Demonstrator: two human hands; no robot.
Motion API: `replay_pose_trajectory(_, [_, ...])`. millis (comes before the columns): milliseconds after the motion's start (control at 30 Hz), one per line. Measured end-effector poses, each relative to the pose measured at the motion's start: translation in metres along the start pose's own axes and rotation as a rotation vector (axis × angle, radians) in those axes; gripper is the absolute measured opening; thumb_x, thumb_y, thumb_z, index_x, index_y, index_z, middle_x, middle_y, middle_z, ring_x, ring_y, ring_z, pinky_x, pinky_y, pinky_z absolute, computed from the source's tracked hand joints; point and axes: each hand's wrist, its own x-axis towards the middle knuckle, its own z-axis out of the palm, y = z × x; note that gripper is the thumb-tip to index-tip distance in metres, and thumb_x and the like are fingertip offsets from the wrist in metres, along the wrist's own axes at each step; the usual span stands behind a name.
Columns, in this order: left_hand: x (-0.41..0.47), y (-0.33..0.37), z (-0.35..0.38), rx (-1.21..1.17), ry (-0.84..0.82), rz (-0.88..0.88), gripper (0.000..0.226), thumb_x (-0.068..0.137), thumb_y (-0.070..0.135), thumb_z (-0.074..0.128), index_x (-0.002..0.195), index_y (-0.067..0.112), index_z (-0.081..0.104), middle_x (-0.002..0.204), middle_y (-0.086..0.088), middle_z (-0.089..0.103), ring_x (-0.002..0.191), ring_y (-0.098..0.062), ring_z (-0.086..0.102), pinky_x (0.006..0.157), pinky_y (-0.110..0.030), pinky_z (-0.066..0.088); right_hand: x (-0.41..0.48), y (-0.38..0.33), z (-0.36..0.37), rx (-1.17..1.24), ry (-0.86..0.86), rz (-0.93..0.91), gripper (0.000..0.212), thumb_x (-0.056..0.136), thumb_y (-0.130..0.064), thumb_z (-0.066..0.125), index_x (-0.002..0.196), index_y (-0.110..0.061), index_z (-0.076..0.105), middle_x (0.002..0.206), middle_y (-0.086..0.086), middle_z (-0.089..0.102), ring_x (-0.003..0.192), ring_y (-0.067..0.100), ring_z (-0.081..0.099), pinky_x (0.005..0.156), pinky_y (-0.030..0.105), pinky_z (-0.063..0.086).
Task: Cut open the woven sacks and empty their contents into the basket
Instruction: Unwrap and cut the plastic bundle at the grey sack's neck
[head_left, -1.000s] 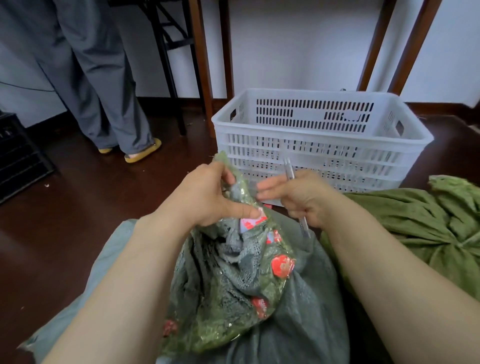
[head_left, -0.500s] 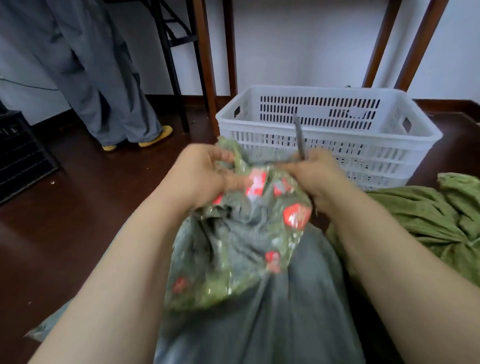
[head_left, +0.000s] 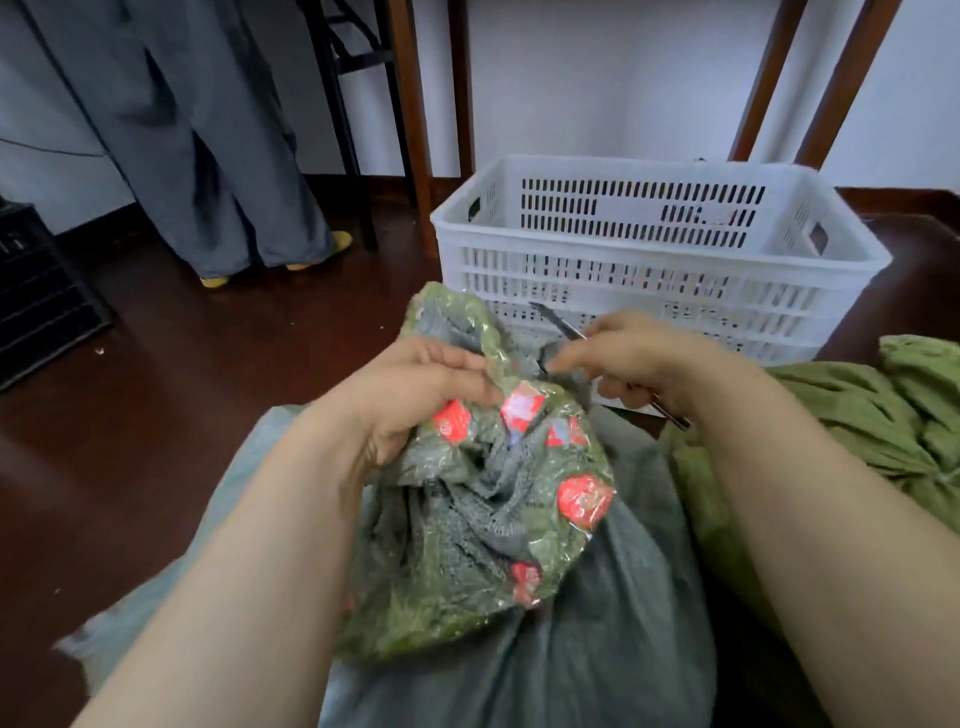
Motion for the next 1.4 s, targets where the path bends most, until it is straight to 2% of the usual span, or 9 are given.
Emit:
replay_pose_trajectory(167, [0.0, 0.001, -0.002, -0.177, -0.001, -0.092, 0.004, 0.076, 0.009, 0.067, 0.076, 0.009, 0.071, 0.072, -0.009, 0.062, 0.059, -0.019, 0.057, 0.054, -0.02, 0.048, -0.02, -0.012, -0.028, 0.073, 0.011, -0.187, 0.012, 0.099, -0.013, 0.048, 0.099, -0.009, 0.059, 0.071, 0.006, 0.061, 0.048, 0.01, 0.042, 0.037, 0.019, 0.03])
replay_pose_trajectory(267, [0.002, 0.003, 0.0, -0.252, 0.015, -0.139, 0.02, 0.085, 0.03, 0.062, 0.079, 0.012, 0.065, 0.072, -0.004, 0.062, 0.051, -0.016, 0.059, 0.049, -0.019, 0.05, -0.04, -0.021, -0.041, -0.032, 0.013, -0.299, 0.008, 0.092, -0.014, 0.059, 0.09, -0.011, 0.066, 0.06, 0.003, 0.061, 0.047, 0.011, 0.046, 0.038, 0.02, 0.033])
replay_pose_trajectory(367, [0.011, 0.0, 0.005, -0.15, 0.097, -0.145, 0.038, 0.077, 0.048, 0.072, 0.074, 0.01, 0.07, 0.075, -0.008, 0.066, 0.066, -0.022, 0.062, 0.077, -0.033, 0.055, -0.058, -0.031, -0.052, -0.208, 0.033, -0.334, 0.005, 0.088, -0.015, 0.065, 0.088, -0.016, 0.069, 0.054, 0.002, 0.064, 0.042, 0.009, 0.05, 0.039, 0.021, 0.037])
replay_pose_trajectory(467, [0.012, 0.003, 0.016, -0.099, 0.194, -0.079, 0.031, 0.078, 0.037, 0.075, 0.06, 0.013, 0.067, 0.059, -0.006, 0.058, 0.06, -0.022, 0.05, 0.067, -0.032, 0.044, -0.072, -0.039, -0.057, -0.356, 0.031, -0.33, 0.005, 0.086, -0.016, 0.068, 0.084, -0.017, 0.072, 0.055, 0.004, 0.067, 0.038, 0.009, 0.049, 0.039, 0.021, 0.038])
replay_pose_trajectory(767, [0.012, 0.008, 0.023, 0.079, 0.201, 0.116, 0.034, 0.085, 0.027, 0.07, 0.057, 0.012, 0.057, 0.061, -0.011, 0.047, 0.053, -0.019, 0.038, 0.054, -0.025, 0.033, -0.073, -0.046, -0.035, -0.646, 0.022, -0.292, 0.02, 0.089, -0.023, 0.064, 0.074, -0.014, 0.072, 0.042, -0.005, 0.061, 0.031, 0.002, 0.047, 0.038, 0.014, 0.038])
replay_pose_trajectory(900, [0.017, 0.006, 0.022, 0.132, 0.24, 0.188, 0.031, 0.084, 0.024, 0.071, 0.062, 0.01, 0.056, 0.043, 0.007, 0.044, 0.035, -0.004, 0.034, 0.041, -0.012, 0.03, -0.071, -0.049, -0.025, -0.69, 0.019, -0.291, 0.018, 0.091, -0.017, 0.061, 0.08, -0.009, 0.072, 0.052, -0.001, 0.067, 0.041, 0.007, 0.053, 0.039, 0.012, 0.041])
replay_pose_trajectory(1133, [0.02, 0.003, 0.019, 0.21, 0.261, 0.218, 0.037, 0.083, 0.024, 0.072, 0.052, 0.017, 0.054, 0.037, 0.012, 0.041, 0.032, -0.001, 0.033, 0.051, -0.02, 0.031, -0.072, -0.053, -0.012, -0.94, 0.055, -0.315, 0.007, 0.084, -0.007, 0.067, 0.086, -0.008, 0.073, 0.073, 0.005, 0.073, 0.059, 0.018, 0.065, 0.071, 0.034, 0.058])
replay_pose_trajectory(1300, [0.019, 0.007, 0.021, 0.246, 0.277, 0.23, 0.033, 0.082, 0.014, 0.069, 0.052, 0.014, 0.054, 0.031, 0.014, 0.036, 0.03, -0.001, 0.032, 0.045, -0.016, 0.029, -0.077, -0.058, 0.007, -0.974, 0.121, -0.369, 0.036, 0.091, -0.012, 0.056, 0.059, -0.015, 0.04, 0.059, 0.0, 0.046, 0.054, 0.016, 0.044, 0.059, 0.026, 0.041])
replay_pose_trajectory(1400, [0.017, 0.01, 0.022, 0.287, 0.263, 0.254, 0.038, 0.077, 0.0, 0.061, 0.043, 0.014, 0.053, 0.03, 0.011, 0.032, 0.032, -0.004, 0.027, 0.04, -0.015, 0.026, -0.078, -0.061, 0.021, -0.978, 0.156, -0.35, 0.037, 0.091, -0.008, 0.051, 0.062, -0.017, 0.029, 0.064, 0.0, 0.037, 0.054, 0.016, 0.034, 0.064, 0.033, 0.039])
